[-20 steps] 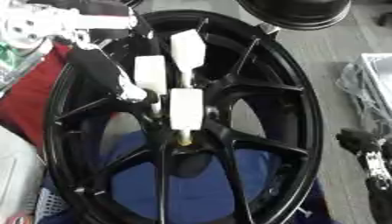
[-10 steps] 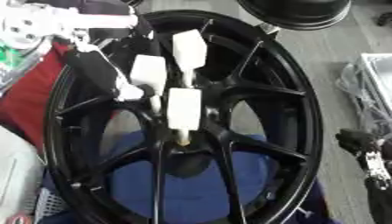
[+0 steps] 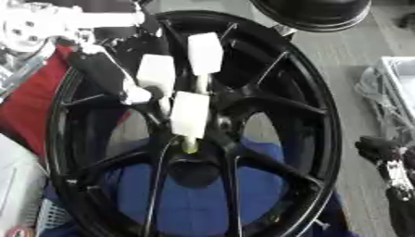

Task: Pull the pin out of the wheel hub.

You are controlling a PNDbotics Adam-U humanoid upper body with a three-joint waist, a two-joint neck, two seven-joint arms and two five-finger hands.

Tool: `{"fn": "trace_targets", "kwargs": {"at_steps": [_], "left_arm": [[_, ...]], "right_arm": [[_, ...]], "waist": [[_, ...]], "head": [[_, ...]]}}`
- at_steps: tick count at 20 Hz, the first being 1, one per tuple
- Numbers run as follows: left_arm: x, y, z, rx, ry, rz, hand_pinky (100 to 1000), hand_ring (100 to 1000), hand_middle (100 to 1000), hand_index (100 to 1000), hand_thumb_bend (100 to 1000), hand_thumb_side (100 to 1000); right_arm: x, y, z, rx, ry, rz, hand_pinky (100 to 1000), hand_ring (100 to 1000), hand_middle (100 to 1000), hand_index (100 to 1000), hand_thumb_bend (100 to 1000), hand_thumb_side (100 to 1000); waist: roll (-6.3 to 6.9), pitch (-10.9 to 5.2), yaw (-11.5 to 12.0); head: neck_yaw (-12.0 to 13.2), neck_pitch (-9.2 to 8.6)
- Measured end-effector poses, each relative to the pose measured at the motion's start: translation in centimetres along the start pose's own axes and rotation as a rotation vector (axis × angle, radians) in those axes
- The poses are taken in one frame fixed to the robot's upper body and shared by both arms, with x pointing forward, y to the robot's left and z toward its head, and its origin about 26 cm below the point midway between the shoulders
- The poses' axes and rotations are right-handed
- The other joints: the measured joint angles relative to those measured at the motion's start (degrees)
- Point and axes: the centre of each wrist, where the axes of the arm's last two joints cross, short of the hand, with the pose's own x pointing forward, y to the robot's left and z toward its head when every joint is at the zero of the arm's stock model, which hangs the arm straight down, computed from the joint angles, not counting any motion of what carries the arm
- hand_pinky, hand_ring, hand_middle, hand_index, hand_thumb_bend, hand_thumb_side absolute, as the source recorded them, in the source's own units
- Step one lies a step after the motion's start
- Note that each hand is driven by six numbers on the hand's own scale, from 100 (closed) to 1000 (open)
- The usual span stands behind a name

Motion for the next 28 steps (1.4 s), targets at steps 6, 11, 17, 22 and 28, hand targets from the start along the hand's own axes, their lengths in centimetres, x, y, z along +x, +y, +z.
{"fn": "trace_targets", "kwargs": {"at_steps": [6,11,17,22,28], "left_arm": [[0.4,2.4,2.6,0.177,-0.025,0.02,425,484,438,363,207,100],[-1.4,4.4,5.8,0.352,0.026,0.093,402,475,428,343,226,100],[-6.0,4.8,9.1,0.528,0.189,0.205,383,471,425,336,240,100],[-12.1,3.9,11.9,0.676,0.424,0.319,378,471,426,337,242,100],[-17.3,0.7,14.0,0.762,0.643,0.388,402,479,438,373,231,100]], "right_arm": [[-0.1,-0.1,0.2,-0.004,0.002,0.001,841,778,716,700,100,689],[-0.2,-0.2,0.3,-0.014,0.005,0.008,841,778,717,700,100,685],[-0.2,-0.4,0.5,-0.025,0.005,0.015,842,778,717,701,100,675],[-0.3,-0.7,0.7,-0.044,-0.002,0.028,842,778,718,701,100,657],[-0.3,-1.1,0.6,-0.084,-0.022,0.031,842,778,718,702,100,646]], "waist": [[0.28,-0.21,0.9],[0.32,-0.44,1.9],[-0.02,-0.76,2.8],[-0.23,-0.82,3.7],[-0.89,-0.84,4.7]], "head": [[-0.6,0.05],[-1.6,0.39],[-2.7,0.64],[-3.3,1.13],[-3.9,1.57]]}}
